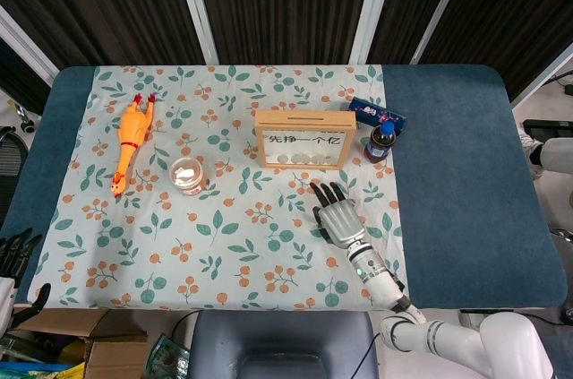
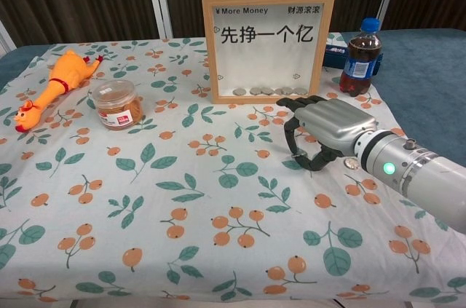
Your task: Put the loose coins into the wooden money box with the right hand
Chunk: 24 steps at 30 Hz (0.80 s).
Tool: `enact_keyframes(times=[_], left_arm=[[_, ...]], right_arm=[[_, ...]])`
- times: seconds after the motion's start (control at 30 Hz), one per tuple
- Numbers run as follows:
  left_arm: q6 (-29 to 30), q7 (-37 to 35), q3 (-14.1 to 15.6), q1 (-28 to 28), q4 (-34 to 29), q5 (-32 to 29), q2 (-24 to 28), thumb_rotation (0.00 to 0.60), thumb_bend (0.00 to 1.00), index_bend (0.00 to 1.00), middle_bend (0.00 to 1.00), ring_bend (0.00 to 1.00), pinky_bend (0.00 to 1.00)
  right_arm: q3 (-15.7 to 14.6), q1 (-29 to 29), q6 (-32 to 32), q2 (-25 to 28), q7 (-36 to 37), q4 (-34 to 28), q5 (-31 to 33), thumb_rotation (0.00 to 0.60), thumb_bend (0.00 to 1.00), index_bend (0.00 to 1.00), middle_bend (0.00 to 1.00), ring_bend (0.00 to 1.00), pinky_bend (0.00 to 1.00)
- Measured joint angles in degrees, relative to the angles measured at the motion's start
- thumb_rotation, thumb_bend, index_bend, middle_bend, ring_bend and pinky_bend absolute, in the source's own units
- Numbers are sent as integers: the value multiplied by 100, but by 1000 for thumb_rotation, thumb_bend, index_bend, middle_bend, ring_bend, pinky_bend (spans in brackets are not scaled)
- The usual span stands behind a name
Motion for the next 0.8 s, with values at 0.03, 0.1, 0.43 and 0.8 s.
enact_keyframes(times=[0.03,0.1,0.43,0.8], left_arm=[[9,-8,0,2,5,7,-1,600,408,0,0,0,0],[22,-26,0,4,17,15,-7,600,408,0,0,0,0],[-13,-15,1,-22,19,24,-17,600,408,0,0,0,0],[-52,-6,-2,-44,6,3,-19,600,408,0,0,0,0]], right_arm=[[6,1,11,7,14,-6,-2,600,551,652,102,0,0],[14,1,28,19,39,-22,-6,600,551,653,103,0,0],[2,2,95,69,24,-72,-28,600,602,702,137,0,0],[49,-22,279,168,82,-268,-74,600,626,733,154,0,0]])
